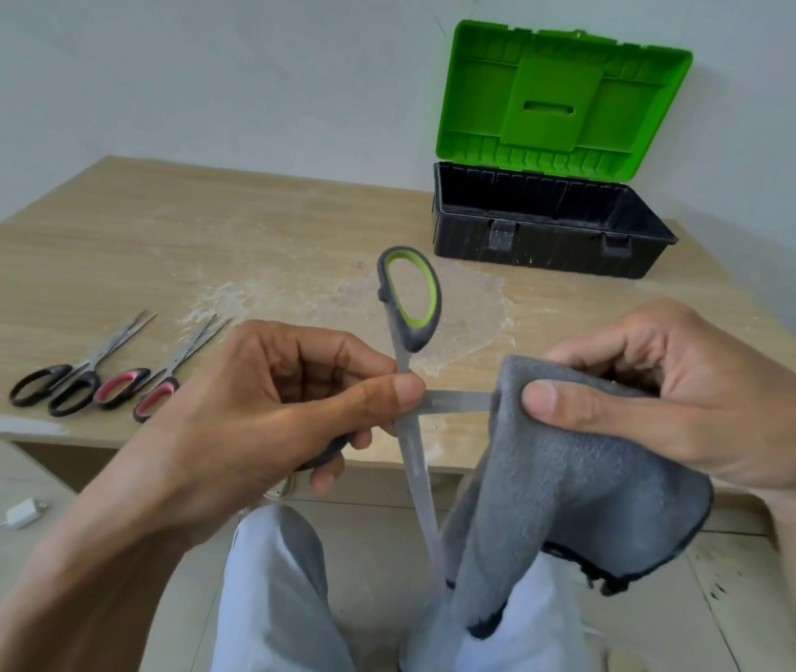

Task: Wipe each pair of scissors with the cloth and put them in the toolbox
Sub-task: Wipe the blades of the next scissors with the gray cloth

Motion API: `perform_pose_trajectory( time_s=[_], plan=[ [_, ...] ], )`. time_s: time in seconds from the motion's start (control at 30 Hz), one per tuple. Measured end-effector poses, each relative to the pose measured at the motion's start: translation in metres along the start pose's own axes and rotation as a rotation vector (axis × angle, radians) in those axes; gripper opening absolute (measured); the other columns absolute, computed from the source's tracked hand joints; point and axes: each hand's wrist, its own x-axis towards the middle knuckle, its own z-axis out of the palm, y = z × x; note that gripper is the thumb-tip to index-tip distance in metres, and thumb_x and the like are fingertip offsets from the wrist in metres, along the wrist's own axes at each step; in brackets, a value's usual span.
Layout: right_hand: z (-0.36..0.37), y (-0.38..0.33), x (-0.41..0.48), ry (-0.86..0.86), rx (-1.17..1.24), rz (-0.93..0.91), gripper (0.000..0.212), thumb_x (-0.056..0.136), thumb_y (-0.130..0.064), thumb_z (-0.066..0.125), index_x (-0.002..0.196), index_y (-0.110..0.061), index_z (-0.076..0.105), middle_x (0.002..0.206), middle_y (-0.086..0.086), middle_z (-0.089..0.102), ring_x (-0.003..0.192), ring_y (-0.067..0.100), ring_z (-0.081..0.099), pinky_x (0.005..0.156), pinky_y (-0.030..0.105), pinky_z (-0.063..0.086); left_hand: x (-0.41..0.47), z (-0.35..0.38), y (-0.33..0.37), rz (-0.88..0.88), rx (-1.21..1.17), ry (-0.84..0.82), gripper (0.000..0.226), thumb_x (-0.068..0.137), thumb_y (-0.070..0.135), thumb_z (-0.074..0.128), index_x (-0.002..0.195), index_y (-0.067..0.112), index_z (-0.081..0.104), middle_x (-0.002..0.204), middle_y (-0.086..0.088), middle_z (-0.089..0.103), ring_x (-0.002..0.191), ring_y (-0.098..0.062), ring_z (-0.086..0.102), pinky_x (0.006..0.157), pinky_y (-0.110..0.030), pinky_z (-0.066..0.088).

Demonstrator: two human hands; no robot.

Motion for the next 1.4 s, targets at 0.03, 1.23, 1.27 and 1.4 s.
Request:
perform_pose_trajectory(
  time_s=[0.03,1.23,1.27,1.4],
  plan=[
    [-0.002,0.001,-0.001,0.010,-0.001,0.010,0.039,0.089,-0.049,0.073,0.092,-0.011,0.084,0.081,0.021,0.077,0.071,0.050,0.071,0.058,0.064,0.054,0.000,0.000,0.000,-0.003,-0.003,0.002,0.017,0.071,0.026,0.076,0.068,0.009,0.077,0.052,-0.004,0.057,0.039,-0.014,0.045,0.039,-0.017,0.038],
    [0.010,0.003,0.002,0.134,0.377,0.244,0.034,0.070,-0.039,0.076,0.087,-0.011,0.086,0.084,0.020,0.081,0.066,0.022,0.077,0.059,0.025,0.062,0.009,0.014,-0.008,0.336,0.213,0.204,0.043,0.087,0.055,0.051,0.080,0.025,0.081,0.114,0.016,0.072,0.119,-0.007,0.060,0.089,-0.015,0.048],
    [0.010,0.003,0.002,0.148,0.369,0.234,0.035,0.070,-0.039,0.076,0.089,-0.011,0.086,0.085,0.020,0.081,0.067,0.024,0.077,0.061,0.026,0.063,0.010,0.018,-0.010,0.338,0.272,0.299,0.035,0.082,0.060,0.059,0.085,0.032,0.079,0.114,0.020,0.071,0.117,-0.003,0.060,0.090,-0.020,0.049],
    [0.012,0.008,0.002,0.240,0.296,0.157,0.036,0.074,-0.043,0.075,0.090,-0.012,0.085,0.086,0.020,0.081,0.075,0.033,0.078,0.077,0.040,0.060,0.014,0.029,-0.026,0.246,0.310,0.591,0.071,0.065,0.060,0.083,0.129,0.044,0.055,0.128,0.021,0.059,0.119,0.006,0.054,0.091,-0.018,0.046]
  ],
)
